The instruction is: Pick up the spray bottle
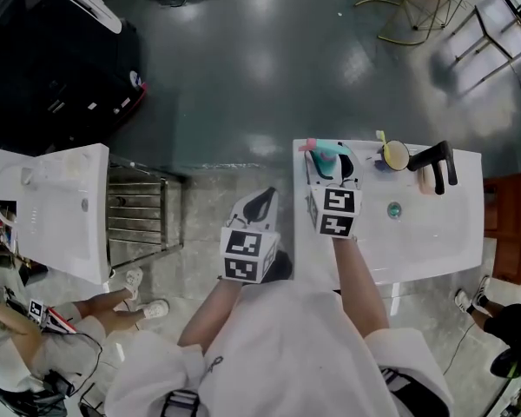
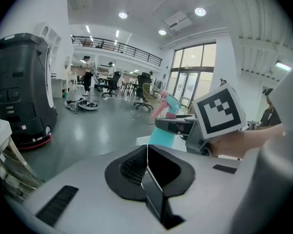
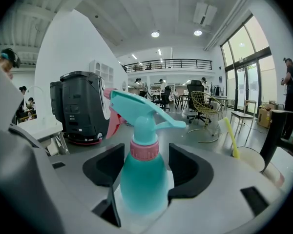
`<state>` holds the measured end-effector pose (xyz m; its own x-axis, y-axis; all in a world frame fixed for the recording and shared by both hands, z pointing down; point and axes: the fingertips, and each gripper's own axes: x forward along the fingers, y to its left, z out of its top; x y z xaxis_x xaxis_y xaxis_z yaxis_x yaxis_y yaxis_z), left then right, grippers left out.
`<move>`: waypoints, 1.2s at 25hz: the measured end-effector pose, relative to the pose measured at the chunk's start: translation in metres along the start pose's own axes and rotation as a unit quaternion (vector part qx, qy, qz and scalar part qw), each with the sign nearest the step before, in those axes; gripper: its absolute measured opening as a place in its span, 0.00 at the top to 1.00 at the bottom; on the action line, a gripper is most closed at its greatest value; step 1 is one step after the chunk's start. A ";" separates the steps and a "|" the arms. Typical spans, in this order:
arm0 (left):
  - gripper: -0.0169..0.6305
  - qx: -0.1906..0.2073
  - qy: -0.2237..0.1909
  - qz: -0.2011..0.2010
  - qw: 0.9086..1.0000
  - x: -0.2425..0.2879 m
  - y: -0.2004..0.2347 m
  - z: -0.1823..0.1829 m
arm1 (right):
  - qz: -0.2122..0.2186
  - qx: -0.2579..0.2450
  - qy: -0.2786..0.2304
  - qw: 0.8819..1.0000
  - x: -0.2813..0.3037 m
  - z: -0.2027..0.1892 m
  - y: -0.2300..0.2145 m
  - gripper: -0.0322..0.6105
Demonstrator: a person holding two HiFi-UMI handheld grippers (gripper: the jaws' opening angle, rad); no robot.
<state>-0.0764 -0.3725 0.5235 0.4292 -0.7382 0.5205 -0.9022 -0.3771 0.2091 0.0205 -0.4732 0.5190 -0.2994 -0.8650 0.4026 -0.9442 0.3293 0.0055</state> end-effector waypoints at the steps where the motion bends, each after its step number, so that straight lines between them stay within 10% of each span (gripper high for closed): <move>1: 0.93 0.000 0.001 -0.001 1.000 0.000 0.000 0.000 | 0.000 -0.001 -0.001 1.000 0.001 0.001 0.000 0.53; 30: 0.93 -0.013 0.020 -0.006 1.000 0.004 0.009 -0.020 | 0.001 -0.008 -0.007 1.000 0.018 0.004 -0.007 0.54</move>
<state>-0.0834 -0.3681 0.5440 0.4393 -0.7106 0.5496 -0.8976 -0.3714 0.2373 0.0208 -0.4926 0.5231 -0.3034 -0.8694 0.3901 -0.9413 0.3370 0.0189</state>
